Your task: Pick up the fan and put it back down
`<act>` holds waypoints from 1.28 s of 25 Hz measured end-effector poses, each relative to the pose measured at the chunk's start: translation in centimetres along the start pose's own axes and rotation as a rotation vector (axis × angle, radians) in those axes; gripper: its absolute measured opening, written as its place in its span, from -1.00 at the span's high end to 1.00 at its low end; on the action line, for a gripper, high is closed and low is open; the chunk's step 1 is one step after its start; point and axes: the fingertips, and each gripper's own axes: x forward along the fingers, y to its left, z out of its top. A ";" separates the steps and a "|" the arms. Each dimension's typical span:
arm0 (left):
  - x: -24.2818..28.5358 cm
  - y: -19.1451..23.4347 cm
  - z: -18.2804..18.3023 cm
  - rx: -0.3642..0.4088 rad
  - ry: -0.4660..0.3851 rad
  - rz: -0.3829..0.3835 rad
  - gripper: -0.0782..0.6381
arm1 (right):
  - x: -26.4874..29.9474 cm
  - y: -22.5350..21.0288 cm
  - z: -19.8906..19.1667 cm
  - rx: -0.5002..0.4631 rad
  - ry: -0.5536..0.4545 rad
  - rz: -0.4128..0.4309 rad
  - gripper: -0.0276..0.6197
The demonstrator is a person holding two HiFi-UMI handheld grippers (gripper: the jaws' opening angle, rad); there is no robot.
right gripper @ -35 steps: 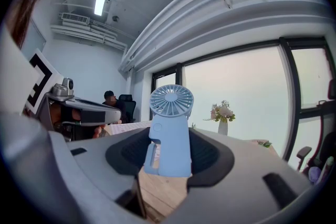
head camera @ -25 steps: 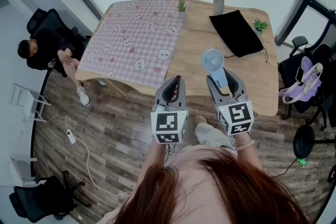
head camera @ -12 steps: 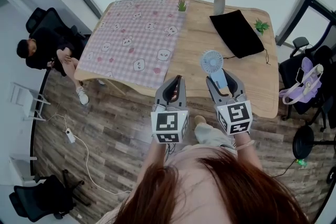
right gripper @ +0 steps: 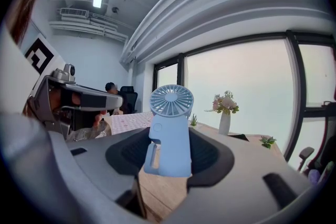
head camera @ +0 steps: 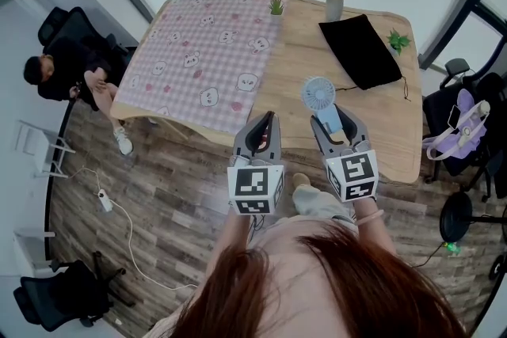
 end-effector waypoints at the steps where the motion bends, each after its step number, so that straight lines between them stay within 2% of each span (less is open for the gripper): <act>1: 0.2 0.0 0.0 -0.001 0.001 0.001 0.74 | 0.2 -0.1 -0.2 -0.001 0.004 0.003 0.26; 32: 5.3 2.4 -0.5 -0.022 0.038 0.045 0.74 | 7.1 -1.3 -5.2 -0.046 0.150 0.099 0.26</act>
